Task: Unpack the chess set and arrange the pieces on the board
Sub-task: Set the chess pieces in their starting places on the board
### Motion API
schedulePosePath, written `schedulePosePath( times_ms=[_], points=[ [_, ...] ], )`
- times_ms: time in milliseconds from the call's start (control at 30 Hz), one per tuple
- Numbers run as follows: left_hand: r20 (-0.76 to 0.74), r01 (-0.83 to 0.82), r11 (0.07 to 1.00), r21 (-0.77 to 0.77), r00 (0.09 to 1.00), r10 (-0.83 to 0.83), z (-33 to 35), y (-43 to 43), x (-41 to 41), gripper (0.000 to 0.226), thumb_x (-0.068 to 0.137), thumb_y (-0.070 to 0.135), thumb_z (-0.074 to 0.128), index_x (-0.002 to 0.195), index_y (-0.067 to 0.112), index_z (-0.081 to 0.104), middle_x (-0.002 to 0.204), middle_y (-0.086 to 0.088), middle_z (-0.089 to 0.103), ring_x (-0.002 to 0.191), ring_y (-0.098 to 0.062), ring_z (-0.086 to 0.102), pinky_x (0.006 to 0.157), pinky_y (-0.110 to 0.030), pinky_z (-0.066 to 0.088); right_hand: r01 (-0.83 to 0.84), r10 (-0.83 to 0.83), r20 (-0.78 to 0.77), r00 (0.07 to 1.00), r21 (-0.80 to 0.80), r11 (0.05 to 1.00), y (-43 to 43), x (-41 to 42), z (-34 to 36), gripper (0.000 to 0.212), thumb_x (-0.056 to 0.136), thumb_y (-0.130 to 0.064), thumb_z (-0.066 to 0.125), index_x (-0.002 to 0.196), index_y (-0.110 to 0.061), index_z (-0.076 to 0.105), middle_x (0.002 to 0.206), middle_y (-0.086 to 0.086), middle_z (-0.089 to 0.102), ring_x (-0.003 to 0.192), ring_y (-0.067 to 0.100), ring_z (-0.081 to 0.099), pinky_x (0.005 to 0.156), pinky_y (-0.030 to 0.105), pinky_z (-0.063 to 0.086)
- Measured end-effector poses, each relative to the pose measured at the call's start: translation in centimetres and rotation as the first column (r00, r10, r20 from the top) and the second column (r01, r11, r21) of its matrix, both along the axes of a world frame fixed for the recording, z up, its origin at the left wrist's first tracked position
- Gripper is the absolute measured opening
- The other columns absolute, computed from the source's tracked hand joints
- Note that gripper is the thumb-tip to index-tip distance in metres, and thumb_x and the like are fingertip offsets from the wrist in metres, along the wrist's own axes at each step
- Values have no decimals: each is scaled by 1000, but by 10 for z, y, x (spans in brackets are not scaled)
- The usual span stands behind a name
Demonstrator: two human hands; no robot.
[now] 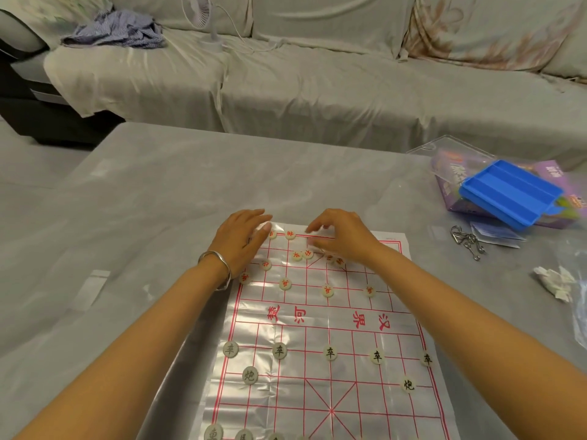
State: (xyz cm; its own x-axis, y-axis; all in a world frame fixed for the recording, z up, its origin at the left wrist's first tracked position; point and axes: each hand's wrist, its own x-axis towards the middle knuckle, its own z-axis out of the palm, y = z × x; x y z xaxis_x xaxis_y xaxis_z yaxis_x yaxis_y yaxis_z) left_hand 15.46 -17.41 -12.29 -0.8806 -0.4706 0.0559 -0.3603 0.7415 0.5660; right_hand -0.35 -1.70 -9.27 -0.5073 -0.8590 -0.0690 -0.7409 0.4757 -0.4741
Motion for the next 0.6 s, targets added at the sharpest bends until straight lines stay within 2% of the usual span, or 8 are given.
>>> schedulePosePath(
  times_ms=[100,300,400,500,600],
  points=[
    [-6,8,1000,-28,1000,-8,0,10,-2,66,83,53,18,137,23,42,149,2,32,140,-20,20,114,-39,14,-99,111,-82,990,132,986,13,6,-3,38,81,-43,67,116,-27,65,121,-6,59,109,15,48,95,28,30],
    [18,-2,999,-38,1000,3,0,20,-4,65,83,55,20,138,25,39,150,3,29,141,-19,16,116,-39,10,-89,104,-157,982,99,991,12,13,-7,36,83,-43,65,114,-26,66,117,-5,61,106,14,49,92,24,28],
    [35,2,998,-62,999,0,1,18,-7,53,92,52,37,137,25,39,146,3,35,139,-20,20,114,-40,17,-63,78,-157,984,100,993,12,9,-5,34,86,-39,62,118,-27,64,118,-4,62,108,15,49,97,26,27],
    [40,1,994,-109,999,3,3,16,-13,47,90,43,50,134,25,44,137,2,45,134,-20,27,111,-38,22,-2,16,-158,987,85,996,12,6,-7,42,85,-42,62,124,-28,57,122,-5,59,113,16,47,103,30,25],
    [77,5,987,-160,997,8,7,16,-21,47,89,45,51,131,27,47,133,4,47,131,-19,28,110,-34,21,99,-89,-177,980,48,994,9,8,-12,43,81,-51,63,114,-24,61,115,-4,60,108,16,49,103,32,28]
  ],
)
